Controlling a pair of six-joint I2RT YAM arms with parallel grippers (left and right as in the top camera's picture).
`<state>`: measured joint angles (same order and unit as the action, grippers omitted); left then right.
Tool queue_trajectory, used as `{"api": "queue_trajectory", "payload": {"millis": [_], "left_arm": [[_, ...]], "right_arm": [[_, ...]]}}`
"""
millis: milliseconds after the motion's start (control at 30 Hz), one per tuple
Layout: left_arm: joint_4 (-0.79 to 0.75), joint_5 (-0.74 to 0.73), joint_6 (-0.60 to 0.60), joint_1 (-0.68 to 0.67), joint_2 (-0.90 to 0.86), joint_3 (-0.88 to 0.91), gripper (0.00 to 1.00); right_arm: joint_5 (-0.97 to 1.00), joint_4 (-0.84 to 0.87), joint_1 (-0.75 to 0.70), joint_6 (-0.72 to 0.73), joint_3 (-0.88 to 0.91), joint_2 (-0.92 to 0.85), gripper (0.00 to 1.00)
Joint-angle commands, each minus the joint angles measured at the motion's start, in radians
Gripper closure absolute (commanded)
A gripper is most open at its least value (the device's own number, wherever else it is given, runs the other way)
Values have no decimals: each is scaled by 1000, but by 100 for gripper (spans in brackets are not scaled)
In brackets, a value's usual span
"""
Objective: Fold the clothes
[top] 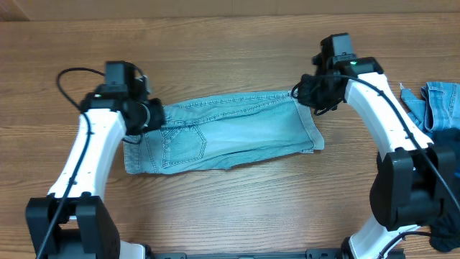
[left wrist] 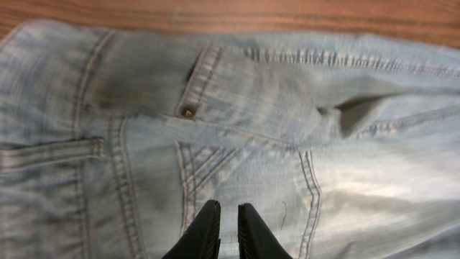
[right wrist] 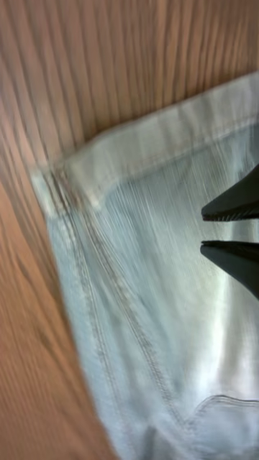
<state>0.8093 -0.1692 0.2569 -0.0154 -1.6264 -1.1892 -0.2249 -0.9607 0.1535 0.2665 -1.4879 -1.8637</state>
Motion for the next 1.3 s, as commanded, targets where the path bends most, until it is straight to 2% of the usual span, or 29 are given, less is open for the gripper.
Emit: {"api": "queue_trajectory", "payload": {"millis": [0, 67, 100, 233, 300, 367, 500, 567, 767, 800, 867, 900, 933, 967, 1000, 1100, 1200, 1267], "left_arm": [[-72, 110, 85, -51, 10, 124, 87], [-153, 125, 228, -58, 10, 233, 88], [-209, 126, 253, -58, 10, 297, 89], [-322, 216, 243, -58, 10, 402, 84], [-454, 175, 119, -57, 10, 391, 80], [-497, 172, 116, -56, 6, 367, 80], [-483, 176, 48, -56, -47, 280, 80], [-438, 176, 29, -56, -104, 209, 80], [-425, 169, 0, -56, -192, 105, 76], [-398, 169, -1, -56, -192, 63, 74], [-271, 169, -28, -56, -192, -73, 63], [-175, 170, -51, -56, -192, -174, 52], [-72, 180, -57, -56, -192, -283, 46], [8, 180, -63, -55, -192, -373, 43], [129, 180, -63, -55, -191, -506, 42], [271, 180, -63, -55, -191, -640, 40], [413, 167, -63, -50, -191, -711, 38], [458, 142, -63, -50, -191, -712, 35]], "right_arm": [[-49, 17, 64, -119, 12, 3, 81], [-6, 100, 121, -118, 81, 1, 76], [5, 140, 137, -118, 119, 1, 75], [65, 315, 160, -22, 306, 0, 77], [80, 330, 154, 29, 373, 0, 81], [158, 328, 154, 107, 426, 0, 81], [272, 295, 140, 268, 474, 0, 82], [329, 221, 101, 454, 494, 0, 83], [313, 243, 64, 462, 503, 0, 84], [298, 251, 63, 417, 476, 1, 84], [195, 221, 60, 254, 373, 7, 72], [165, 168, 59, 233, 312, 16, 62], [135, 111, 50, 233, 242, 36, 47], [80, 87, 29, 220, 201, 56, 40], [22, 81, -2, 196, 174, 77, 36], [-46, 53, -94, 175, 163, 110, 27], [-102, 3, -249, 32, 165, 100, 23], [-103, -11, -311, -14, 173, 93, 19]]}}
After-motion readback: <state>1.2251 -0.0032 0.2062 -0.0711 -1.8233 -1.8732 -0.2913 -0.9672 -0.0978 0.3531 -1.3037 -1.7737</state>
